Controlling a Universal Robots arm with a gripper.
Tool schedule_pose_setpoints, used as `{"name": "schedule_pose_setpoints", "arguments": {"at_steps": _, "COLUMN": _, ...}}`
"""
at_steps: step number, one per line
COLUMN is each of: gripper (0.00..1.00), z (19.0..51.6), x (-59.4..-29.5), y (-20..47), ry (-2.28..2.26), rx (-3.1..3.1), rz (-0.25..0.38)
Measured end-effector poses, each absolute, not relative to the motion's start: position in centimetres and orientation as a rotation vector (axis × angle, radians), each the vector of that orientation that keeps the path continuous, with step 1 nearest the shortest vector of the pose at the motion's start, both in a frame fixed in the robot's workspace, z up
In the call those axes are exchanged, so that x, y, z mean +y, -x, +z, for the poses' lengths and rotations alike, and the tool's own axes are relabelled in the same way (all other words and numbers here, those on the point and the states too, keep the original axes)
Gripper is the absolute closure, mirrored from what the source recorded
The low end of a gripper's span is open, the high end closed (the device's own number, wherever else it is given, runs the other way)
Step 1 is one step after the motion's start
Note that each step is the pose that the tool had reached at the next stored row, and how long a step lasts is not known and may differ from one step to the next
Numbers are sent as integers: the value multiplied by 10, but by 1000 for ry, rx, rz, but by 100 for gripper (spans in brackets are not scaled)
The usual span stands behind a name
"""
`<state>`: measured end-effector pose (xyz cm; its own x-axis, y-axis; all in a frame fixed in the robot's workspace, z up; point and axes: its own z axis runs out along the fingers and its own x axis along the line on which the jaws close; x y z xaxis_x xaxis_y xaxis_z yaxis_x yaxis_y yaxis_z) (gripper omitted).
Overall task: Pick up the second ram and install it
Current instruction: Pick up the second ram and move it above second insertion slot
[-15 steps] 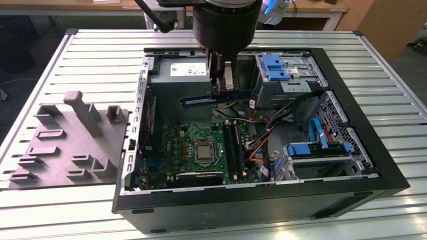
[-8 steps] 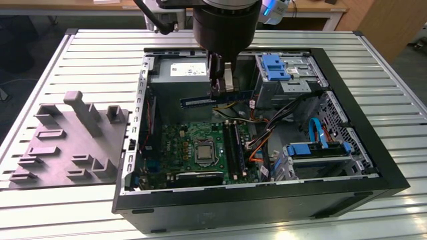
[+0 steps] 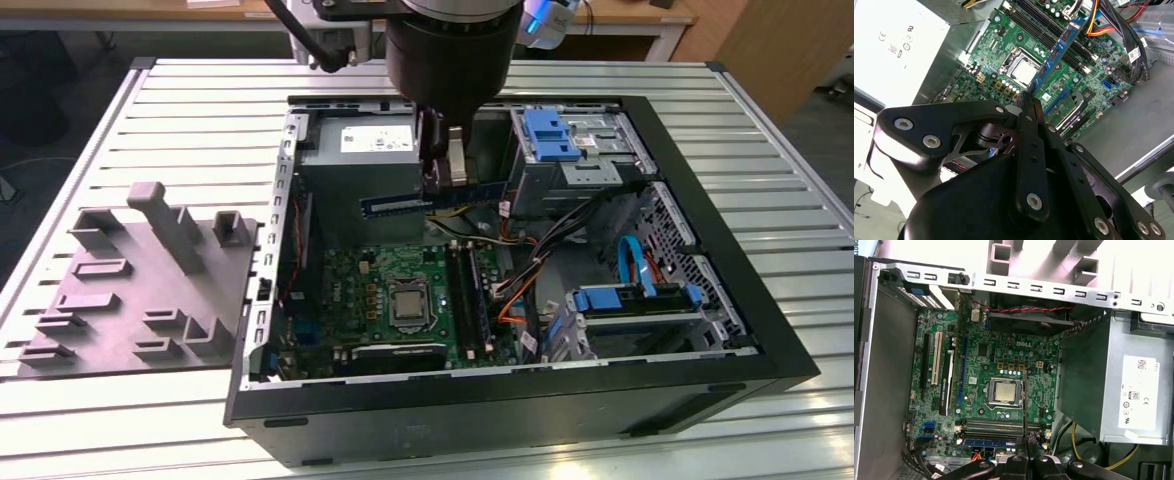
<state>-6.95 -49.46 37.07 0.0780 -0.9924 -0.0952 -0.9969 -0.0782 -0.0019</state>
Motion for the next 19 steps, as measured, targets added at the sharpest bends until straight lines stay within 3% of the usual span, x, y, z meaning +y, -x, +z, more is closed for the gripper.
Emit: {"name": "schedule_pose_setpoints", "arguments": {"at_steps": 19, "gripper": 89, "z": 364, "x": -495, "y": 70, "ry": 2229, "rx": 2115, "rz": 104}}
